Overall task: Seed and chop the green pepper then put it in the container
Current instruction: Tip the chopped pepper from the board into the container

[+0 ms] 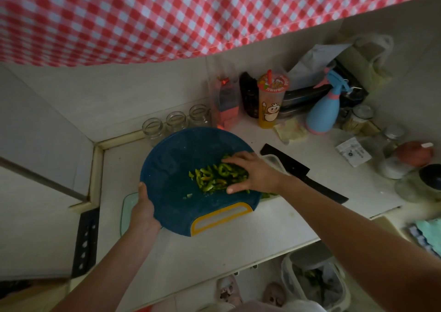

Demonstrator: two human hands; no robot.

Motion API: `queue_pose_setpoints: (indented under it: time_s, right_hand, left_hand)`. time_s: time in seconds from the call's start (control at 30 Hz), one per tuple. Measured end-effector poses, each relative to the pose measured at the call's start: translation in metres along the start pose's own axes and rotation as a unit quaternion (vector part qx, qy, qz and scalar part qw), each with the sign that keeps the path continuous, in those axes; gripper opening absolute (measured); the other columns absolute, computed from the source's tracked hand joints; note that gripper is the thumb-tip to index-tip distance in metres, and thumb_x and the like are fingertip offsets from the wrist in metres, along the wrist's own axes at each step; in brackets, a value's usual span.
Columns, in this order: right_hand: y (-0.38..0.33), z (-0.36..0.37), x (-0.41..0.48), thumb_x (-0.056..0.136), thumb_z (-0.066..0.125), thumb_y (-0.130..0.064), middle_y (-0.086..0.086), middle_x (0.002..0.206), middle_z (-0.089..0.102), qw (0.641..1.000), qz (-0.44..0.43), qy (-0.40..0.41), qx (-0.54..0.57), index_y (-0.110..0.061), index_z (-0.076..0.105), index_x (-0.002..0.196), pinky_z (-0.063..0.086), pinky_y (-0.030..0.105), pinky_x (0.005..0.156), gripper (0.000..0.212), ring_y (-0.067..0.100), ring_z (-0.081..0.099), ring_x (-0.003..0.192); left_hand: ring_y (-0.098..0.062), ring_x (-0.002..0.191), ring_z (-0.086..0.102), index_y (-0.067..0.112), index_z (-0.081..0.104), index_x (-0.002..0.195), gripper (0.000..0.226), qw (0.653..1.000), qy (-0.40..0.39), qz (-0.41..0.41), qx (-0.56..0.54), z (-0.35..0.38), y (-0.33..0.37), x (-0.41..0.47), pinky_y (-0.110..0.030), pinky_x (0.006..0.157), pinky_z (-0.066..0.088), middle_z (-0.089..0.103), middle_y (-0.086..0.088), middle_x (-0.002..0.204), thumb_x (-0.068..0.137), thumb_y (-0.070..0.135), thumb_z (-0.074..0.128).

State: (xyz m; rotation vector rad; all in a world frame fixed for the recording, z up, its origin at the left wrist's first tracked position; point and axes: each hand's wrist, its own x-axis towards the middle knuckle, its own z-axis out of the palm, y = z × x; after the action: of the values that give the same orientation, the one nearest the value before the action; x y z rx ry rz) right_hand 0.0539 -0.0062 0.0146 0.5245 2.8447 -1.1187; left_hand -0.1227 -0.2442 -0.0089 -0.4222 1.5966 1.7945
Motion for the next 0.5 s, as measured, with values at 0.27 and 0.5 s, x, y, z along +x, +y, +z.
queue_pose_setpoints:
  time_s: [0.27, 0.5]
  right_hand:
    - [0.011, 0.013, -0.008, 0.08, 0.068, -0.041, 0.002, 0.126, 0.045, 0.992, -0.029, 0.072, -0.101, -0.022, 0.056, 0.118, 0.03, 0.028, 0.097, 0.045, 0.022, 0.038, 0.114]
    - [0.034, 0.016, -0.024, 0.077, 0.07, -0.035, 0.007, 0.124, 0.049, 0.985, 0.024, 0.134, -0.103, -0.016, 0.06, 0.112, 0.036, 0.042, 0.101, 0.041, 0.028, 0.044, 0.114]
  left_hand:
    - [-0.026, 0.108, 0.062, 0.024, 0.065, 0.112, 0.064, 1.0, 0.011, -0.008, -0.01, -0.003, -0.007, -0.004, -0.046, 0.096, 0.047, 0.067, -0.001, 0.116, 0.073, 0.073, 0.053]
    - [-0.025, 0.109, 0.06, 0.025, 0.063, 0.114, 0.054, 0.999, 0.003, 0.008, -0.035, -0.002, -0.004, -0.008, -0.046, 0.097, 0.046, 0.065, 0.0, 0.118, 0.084, 0.067, 0.047]
